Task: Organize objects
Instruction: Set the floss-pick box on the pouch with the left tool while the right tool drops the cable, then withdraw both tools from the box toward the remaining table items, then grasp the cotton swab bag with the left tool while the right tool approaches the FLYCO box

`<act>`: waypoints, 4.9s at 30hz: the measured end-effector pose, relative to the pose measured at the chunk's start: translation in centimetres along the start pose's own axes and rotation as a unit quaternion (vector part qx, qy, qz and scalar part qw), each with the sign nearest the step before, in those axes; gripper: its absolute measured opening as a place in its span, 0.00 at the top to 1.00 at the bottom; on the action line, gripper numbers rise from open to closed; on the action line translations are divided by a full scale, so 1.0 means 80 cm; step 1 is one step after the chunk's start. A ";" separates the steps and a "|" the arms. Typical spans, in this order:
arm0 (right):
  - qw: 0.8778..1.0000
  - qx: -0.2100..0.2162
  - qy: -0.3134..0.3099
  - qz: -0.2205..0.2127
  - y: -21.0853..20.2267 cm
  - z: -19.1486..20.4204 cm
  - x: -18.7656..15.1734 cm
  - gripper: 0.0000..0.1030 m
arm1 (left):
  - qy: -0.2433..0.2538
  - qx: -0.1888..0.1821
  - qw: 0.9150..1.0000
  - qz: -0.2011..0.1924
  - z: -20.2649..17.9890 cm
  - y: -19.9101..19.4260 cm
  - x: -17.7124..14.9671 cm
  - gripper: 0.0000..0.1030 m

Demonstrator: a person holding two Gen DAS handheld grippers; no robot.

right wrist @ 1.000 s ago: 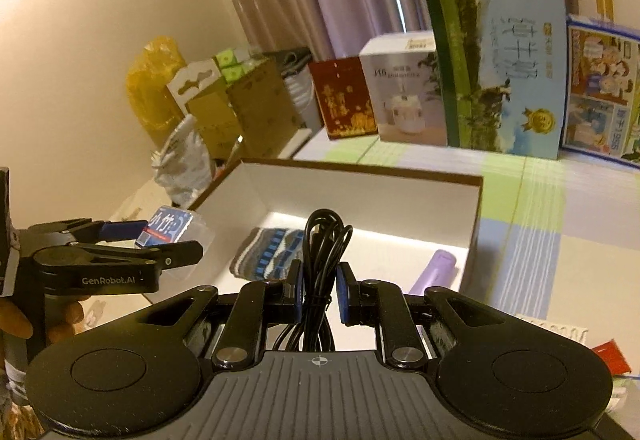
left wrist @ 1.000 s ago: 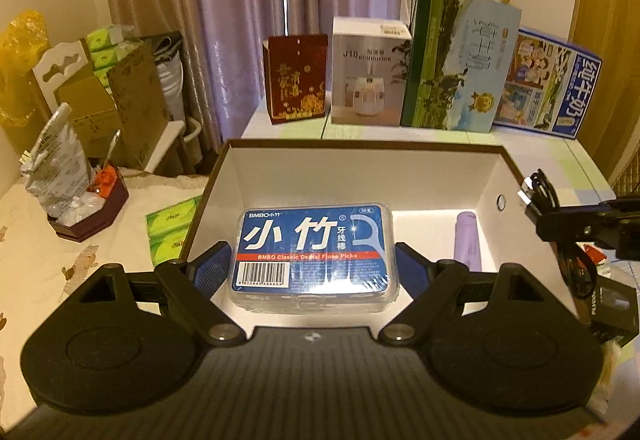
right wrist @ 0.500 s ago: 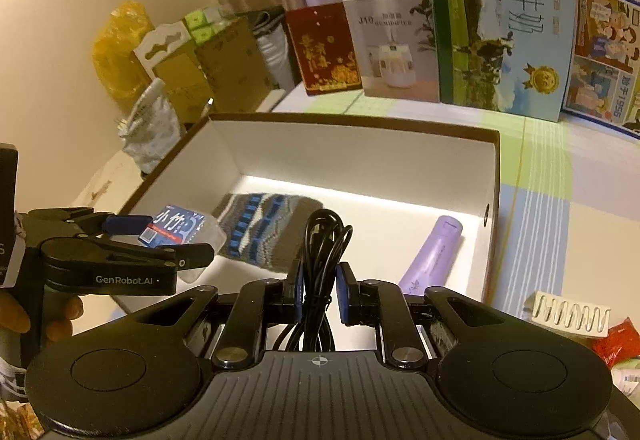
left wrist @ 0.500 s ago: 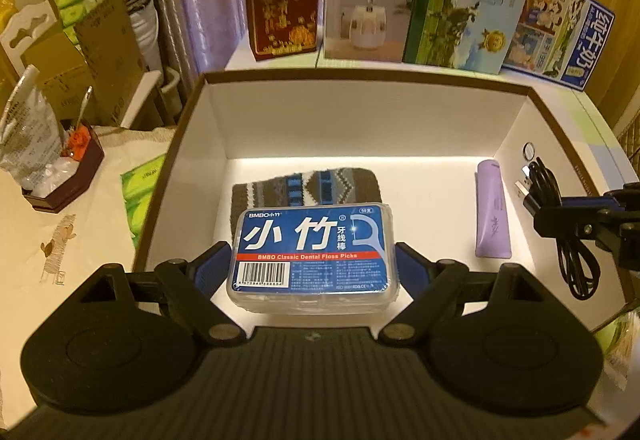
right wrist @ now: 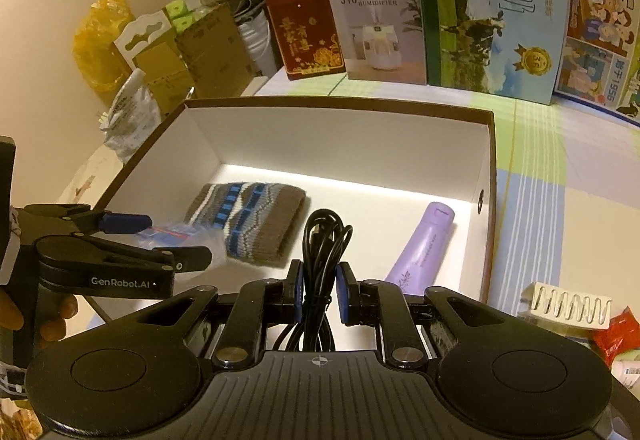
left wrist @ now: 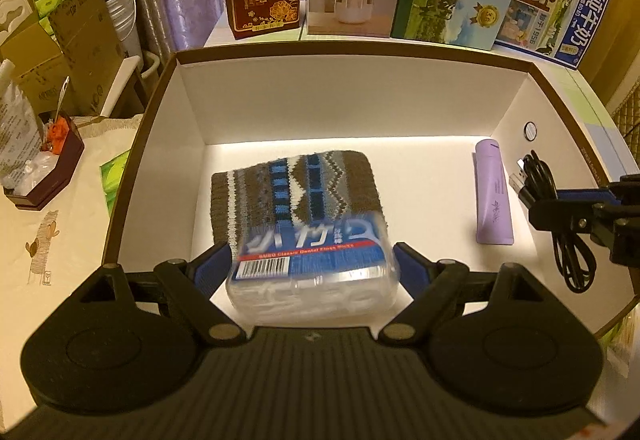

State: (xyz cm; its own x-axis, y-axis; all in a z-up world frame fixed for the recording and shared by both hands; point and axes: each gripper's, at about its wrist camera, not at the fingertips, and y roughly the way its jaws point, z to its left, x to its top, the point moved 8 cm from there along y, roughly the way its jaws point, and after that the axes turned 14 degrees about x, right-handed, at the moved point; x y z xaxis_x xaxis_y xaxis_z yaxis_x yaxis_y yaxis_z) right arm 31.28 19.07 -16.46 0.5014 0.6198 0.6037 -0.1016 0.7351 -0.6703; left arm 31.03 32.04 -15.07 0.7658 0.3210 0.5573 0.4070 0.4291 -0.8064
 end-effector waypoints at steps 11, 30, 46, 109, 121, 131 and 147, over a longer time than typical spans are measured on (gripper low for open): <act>1.000 0.001 0.002 0.012 0.010 0.003 -0.004 0.87 | 0.004 -0.002 1.000 -0.003 0.006 -0.004 0.005 0.16; 1.000 -0.001 0.009 -0.012 -0.004 0.005 -0.003 0.40 | 0.009 0.006 1.000 0.014 0.011 -0.018 -0.011 0.12; 1.000 -0.004 0.007 -0.030 -0.044 0.019 -0.016 0.29 | -0.003 0.004 1.000 0.002 0.004 -0.058 -0.004 0.12; 0.989 -0.087 0.098 -0.071 -0.346 -0.127 -0.211 0.26 | 0.059 -0.103 0.993 -0.011 -0.289 -0.206 -0.114 0.12; 0.985 -0.104 0.128 -0.056 -0.350 -0.175 -0.243 0.26 | 0.108 -0.125 0.986 0.000 -0.357 -0.183 -0.142 0.19; 0.981 -0.113 0.150 -0.055 -0.358 -0.206 -0.260 0.26 | 0.136 -0.154 0.979 0.006 -0.404 -0.156 -0.152 0.30; 0.976 -0.127 0.167 -0.053 -0.368 -0.237 -0.266 0.26 | 0.187 -0.148 0.971 0.011 -0.462 -0.111 -0.155 0.39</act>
State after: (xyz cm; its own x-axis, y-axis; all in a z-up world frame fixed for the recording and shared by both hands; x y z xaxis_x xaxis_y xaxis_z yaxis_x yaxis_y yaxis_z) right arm 39.90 -20.95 -17.73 0.7544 0.3881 0.5295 0.1607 0.6728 -0.7221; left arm 36.30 -6.92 -22.17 0.8809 -0.0248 0.4727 0.4709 0.1462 -0.8700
